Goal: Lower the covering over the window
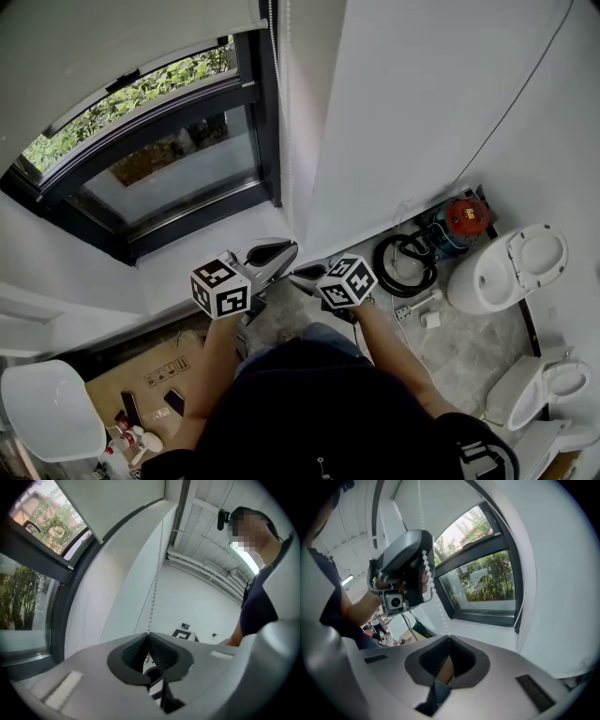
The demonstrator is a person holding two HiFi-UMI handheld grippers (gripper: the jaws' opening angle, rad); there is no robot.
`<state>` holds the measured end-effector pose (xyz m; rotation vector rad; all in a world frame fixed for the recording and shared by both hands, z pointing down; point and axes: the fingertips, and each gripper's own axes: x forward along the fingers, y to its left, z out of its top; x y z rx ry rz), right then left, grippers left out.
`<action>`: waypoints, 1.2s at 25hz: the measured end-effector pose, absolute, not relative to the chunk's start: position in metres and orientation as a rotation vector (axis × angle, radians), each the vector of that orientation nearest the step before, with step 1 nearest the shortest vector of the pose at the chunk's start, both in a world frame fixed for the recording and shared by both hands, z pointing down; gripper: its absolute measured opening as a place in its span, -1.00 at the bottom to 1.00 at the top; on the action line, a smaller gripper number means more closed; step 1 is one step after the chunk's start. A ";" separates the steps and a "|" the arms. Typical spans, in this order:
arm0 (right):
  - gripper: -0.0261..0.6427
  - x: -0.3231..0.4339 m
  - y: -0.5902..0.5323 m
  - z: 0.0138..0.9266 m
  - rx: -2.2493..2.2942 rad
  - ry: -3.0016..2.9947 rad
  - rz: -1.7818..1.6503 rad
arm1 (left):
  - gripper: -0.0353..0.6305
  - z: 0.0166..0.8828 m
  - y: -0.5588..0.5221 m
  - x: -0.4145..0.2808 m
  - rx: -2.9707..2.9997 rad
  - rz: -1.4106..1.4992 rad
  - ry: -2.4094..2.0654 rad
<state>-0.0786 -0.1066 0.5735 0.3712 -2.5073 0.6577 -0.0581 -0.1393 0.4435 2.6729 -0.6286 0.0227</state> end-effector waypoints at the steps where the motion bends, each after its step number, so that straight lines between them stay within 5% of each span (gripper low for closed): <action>1: -0.89 -0.078 -0.105 0.576 0.370 -2.504 0.674 | -0.85 0.446 -0.138 -0.058 2.663 0.013 -0.626; 30: -0.88 -0.029 -0.089 0.618 0.272 -2.430 0.615 | -0.85 0.495 -0.131 -0.032 2.557 0.054 -0.696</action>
